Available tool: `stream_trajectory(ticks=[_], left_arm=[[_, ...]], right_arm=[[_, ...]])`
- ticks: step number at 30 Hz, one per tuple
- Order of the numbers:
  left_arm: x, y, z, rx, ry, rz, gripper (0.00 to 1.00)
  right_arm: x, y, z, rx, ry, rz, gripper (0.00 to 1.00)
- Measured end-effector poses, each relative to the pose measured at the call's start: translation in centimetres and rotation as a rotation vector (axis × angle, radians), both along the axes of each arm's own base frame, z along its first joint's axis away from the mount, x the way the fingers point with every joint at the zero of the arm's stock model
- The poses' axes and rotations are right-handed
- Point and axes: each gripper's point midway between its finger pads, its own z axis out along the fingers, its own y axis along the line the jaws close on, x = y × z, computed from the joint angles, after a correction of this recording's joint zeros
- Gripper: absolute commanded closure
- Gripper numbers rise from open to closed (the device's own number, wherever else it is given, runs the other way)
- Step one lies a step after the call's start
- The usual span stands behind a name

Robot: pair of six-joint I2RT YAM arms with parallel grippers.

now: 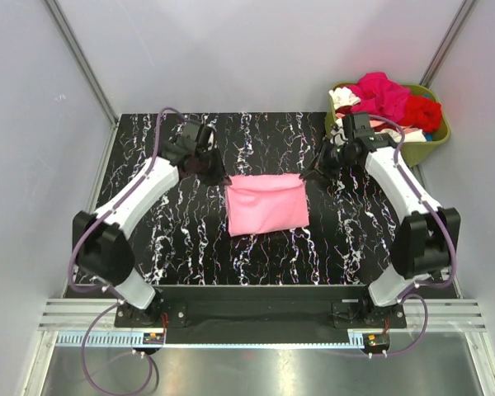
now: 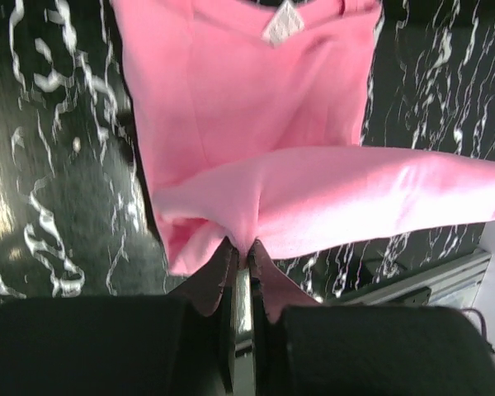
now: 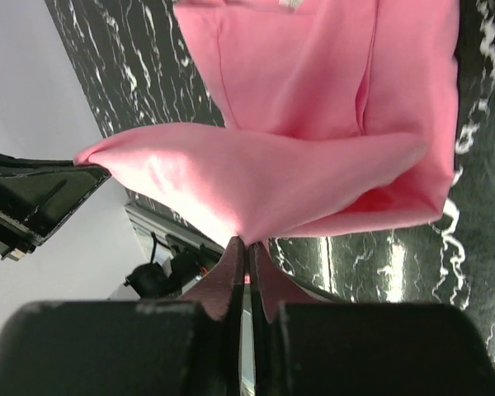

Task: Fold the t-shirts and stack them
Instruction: Fold the tshirt

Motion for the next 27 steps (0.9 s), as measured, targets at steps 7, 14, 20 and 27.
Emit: stream_trajectory(ticks=[7, 14, 20, 27], left_arm=[[9.5, 0.6, -2.4, -0.018, 0.029, 0.000, 0.49], [19.3, 1.5, -9.9, -0.078, 0.113, 0.006, 0.07], [14.7, 2.7, -10.0, -0.072, 0.176, 0.010, 0.07], [9.5, 3.1, -5.7, -0.116, 0.045, -0.006, 0.15]], right_arm=[[9.6, 0.1, -3.7, -0.006, 0.038, -0.072, 0.61], [22.0, 0.6, -7.6, -0.040, -0.031, -0.103, 0.16], [16.2, 0.1, -7.3, -0.077, 0.037, -0.100, 0.10], [6.2, -1.1, -5.2, -0.104, -0.049, -0.109, 0.07]])
